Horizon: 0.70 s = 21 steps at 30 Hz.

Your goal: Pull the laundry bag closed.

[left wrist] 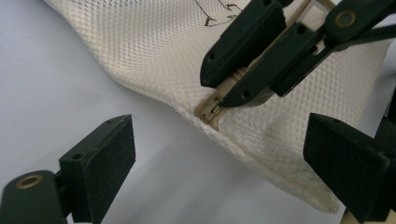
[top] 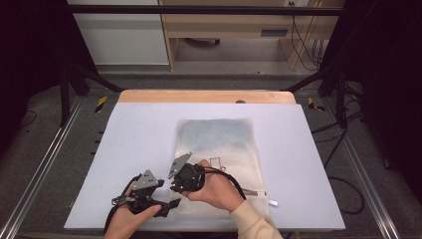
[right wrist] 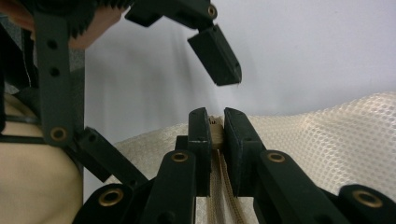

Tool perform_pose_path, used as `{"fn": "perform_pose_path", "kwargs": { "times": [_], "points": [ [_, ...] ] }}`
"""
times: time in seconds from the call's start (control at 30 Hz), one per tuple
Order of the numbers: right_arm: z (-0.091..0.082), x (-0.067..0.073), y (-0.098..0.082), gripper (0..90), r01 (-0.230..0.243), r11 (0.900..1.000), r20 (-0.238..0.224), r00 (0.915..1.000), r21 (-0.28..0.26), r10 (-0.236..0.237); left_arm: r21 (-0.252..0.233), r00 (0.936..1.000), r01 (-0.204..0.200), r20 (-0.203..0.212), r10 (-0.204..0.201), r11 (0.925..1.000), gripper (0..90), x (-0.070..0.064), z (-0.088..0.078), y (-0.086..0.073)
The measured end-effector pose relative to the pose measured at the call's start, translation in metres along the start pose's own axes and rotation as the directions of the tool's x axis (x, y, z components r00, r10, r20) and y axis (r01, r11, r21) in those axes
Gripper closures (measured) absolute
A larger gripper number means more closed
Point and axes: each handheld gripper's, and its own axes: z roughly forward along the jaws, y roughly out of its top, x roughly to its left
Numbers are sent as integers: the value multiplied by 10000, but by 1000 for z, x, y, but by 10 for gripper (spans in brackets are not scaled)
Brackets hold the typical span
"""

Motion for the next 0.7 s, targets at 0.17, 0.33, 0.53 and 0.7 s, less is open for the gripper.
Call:
{"fn": "perform_pose_path", "kwargs": {
  "times": [0.17, 0.33, 0.53, 0.7],
  "points": [
    [-3, 0, 1, 817, 4, 10000, 53, 10000, -77, -4, 104, 9999, 97, 112, -98, 9999, 161, -1, 5, 1],
    [-5, 0, 1, 818, 25, 10000, 48, 10000, -70, -25, 185, 9986, 326, 419, -333, 9993, 212, -1, 8, 0],
    [-6, 0, 2, 817, 24, 9999, 61, 10000, -121, -24, 285, 9947, 575, 842, -597, 9979, 296, 1, 9, 0],
    [-6, 0, 2, 818, 41, 9999, 43, 10000, -120, -41, 225, 9918, 533, 1149, -556, 9983, 356, 2, 11, 1]
  ]
}}
